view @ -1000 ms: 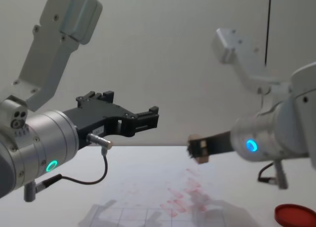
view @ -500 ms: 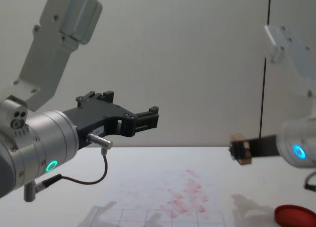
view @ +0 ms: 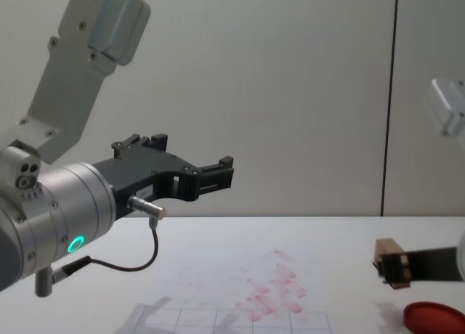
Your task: Use the one hand to pick up the stamp and affix it onto the A4 paper.
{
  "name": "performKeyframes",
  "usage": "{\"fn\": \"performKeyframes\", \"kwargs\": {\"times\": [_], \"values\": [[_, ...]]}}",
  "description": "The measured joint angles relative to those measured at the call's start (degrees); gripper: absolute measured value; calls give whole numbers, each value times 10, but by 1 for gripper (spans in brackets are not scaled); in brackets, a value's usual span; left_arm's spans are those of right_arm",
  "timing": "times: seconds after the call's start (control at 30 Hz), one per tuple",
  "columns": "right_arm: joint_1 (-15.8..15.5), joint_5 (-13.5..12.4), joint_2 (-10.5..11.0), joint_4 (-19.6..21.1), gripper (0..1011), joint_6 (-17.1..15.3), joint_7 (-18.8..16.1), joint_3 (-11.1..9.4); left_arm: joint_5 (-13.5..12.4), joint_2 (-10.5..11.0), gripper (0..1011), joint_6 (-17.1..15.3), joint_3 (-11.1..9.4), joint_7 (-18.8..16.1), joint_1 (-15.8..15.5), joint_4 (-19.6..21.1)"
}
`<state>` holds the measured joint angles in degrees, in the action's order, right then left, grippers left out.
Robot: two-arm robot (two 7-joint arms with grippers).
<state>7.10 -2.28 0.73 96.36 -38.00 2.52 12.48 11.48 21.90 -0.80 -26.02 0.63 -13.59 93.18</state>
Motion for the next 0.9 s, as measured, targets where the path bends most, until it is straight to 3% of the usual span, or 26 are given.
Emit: {"fn": "performKeyframes", "kwargs": {"times": [0.77,0.9], "values": [[-57,-2,24,47,221,-6,24,-22,0,0,993,0,0,0,0,0],[-62,-7,26,48,296,-1,19,-26,0,0,993,0,0,0,0,0]]}}
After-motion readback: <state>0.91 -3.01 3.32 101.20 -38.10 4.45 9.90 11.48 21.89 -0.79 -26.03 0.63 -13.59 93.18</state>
